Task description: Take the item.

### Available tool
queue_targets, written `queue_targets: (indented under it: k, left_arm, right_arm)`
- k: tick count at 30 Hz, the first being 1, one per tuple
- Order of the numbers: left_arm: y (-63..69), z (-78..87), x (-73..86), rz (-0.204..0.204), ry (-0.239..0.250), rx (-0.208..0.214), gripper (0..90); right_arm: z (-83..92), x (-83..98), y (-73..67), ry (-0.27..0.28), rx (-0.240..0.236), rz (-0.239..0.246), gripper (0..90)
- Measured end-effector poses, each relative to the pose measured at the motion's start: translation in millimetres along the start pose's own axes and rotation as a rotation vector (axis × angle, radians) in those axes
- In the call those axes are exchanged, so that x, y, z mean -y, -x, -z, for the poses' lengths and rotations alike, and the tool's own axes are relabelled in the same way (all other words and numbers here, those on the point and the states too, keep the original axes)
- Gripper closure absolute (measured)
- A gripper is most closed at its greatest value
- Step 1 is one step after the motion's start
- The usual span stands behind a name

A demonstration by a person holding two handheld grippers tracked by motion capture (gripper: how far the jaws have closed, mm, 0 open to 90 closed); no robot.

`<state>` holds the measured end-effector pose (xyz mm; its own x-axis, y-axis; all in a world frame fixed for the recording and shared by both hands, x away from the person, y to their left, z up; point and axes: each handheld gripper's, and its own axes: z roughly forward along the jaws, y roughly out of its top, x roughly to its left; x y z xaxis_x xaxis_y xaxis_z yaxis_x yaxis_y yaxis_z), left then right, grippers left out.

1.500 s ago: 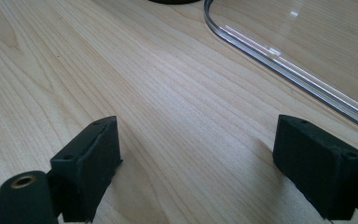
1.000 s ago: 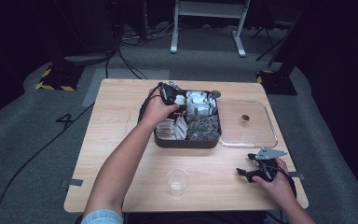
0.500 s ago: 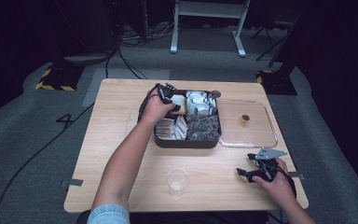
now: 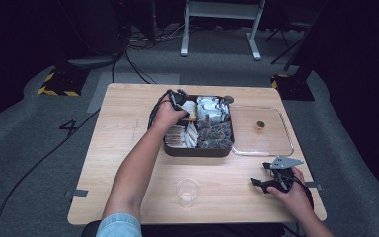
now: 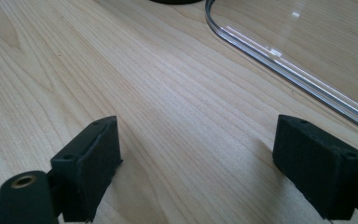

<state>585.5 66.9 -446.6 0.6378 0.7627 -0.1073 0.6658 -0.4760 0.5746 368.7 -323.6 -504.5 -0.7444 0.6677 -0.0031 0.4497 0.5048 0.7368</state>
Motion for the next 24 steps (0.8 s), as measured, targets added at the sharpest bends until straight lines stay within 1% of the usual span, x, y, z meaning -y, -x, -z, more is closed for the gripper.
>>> queue_targets:
  k: [4,6,7,9,10,11,13,14,16,17,20,24]
  left_arm:
    - [0.6,-2.3,-0.4,-0.007,-0.012,0.002,69.6]
    - [1.3,-3.7,-0.6,-0.010,-0.021,0.003,71.9]
    - [1.7,-4.1,-1.1,-0.017,-0.038,0.005,73.4]
    - [2.0,-4.4,-1.1,-0.021,-0.043,0.005,77.4]
    - [2.3,-4.5,-1.3,-0.024,-0.049,0.004,77.4]
    - [2.6,-4.4,-1.3,-0.026,-0.053,0.002,79.3]
    - [2.9,-4.6,-1.2,-0.031,-0.054,0.006,82.8]
    - [3.3,-4.3,-1.1,-0.033,-0.059,0.017,85.0]
    - [3.3,-4.1,-1.1,-0.037,-0.059,0.022,89.0]
    - [3.8,-3.2,-1.3,-0.040,-0.057,0.033,89.7]
    - [4.3,-2.3,-1.6,-0.041,-0.057,0.037,90.0]
    - [4.2,2.9,-3.0,-0.037,-0.037,0.049,90.0]
  right_arm:
    - [0.0,0.0,0.0,0.000,0.000,0.001,15.4]
    - [0.0,0.0,0.0,0.000,0.000,0.001,15.4]
    - [0.0,0.0,0.0,0.000,0.000,0.001,15.4]
    - [0.0,0.0,0.0,0.001,0.000,0.000,15.4]
    - [0.1,0.0,0.0,0.000,0.000,0.001,15.4]
    - [0.0,0.0,0.0,0.001,-0.001,0.001,15.5]
    - [0.0,0.0,0.0,0.001,0.000,0.001,15.5]
    - [0.1,0.1,0.0,0.000,0.000,0.002,15.6]
    - [0.1,0.1,0.0,0.001,-0.001,0.002,15.6]
    - [0.1,0.1,0.0,0.001,-0.001,0.002,15.6]
    - [0.1,0.1,0.0,0.001,-0.001,0.002,15.6]
    - [0.1,0.1,0.0,0.001,-0.001,0.002,15.6]
